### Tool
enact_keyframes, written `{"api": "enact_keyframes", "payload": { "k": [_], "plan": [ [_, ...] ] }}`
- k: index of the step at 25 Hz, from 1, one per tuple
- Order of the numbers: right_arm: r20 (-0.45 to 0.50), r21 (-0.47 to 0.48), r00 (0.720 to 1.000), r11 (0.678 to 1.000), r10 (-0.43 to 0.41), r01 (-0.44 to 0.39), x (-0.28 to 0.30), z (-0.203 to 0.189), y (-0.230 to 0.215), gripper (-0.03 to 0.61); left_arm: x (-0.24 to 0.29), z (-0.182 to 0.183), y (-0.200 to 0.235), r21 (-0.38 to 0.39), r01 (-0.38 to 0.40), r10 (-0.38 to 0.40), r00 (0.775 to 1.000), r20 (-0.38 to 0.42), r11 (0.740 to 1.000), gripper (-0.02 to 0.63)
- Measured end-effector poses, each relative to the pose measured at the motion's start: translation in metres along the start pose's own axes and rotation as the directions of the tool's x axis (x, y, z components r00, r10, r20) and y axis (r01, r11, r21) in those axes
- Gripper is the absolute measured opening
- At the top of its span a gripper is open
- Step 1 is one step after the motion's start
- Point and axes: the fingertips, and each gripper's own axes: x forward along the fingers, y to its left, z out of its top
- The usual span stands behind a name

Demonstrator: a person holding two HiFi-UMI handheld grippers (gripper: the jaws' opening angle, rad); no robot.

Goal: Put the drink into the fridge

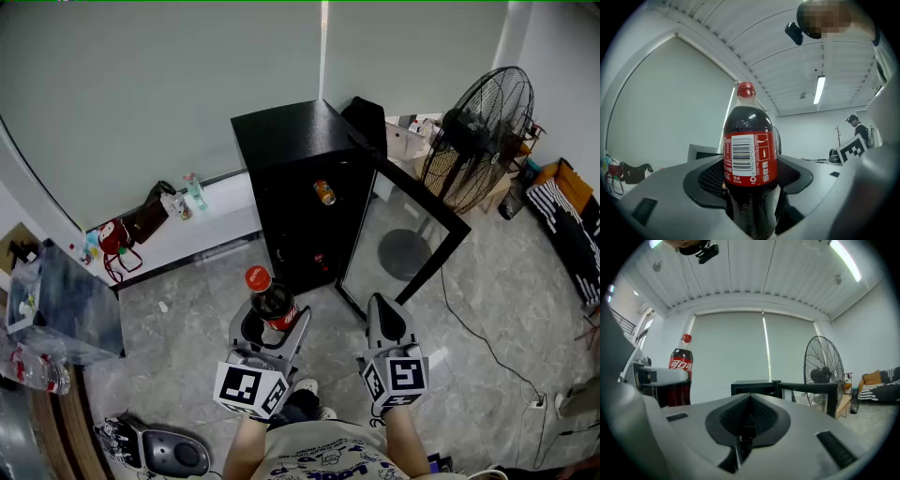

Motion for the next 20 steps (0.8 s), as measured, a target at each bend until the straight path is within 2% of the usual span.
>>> {"api": "enact_keyframes", "payload": {
  "k": [20],
  "plan": [
    [0.027,-0.004,1.000,1.000,-0.008,0.008,0.013,0.000,-0.001,0.002,0.010,-0.010,0.012,-0.010,0.012,-0.012,1.000,-0.015,1.000,0.321]
  ]
}}
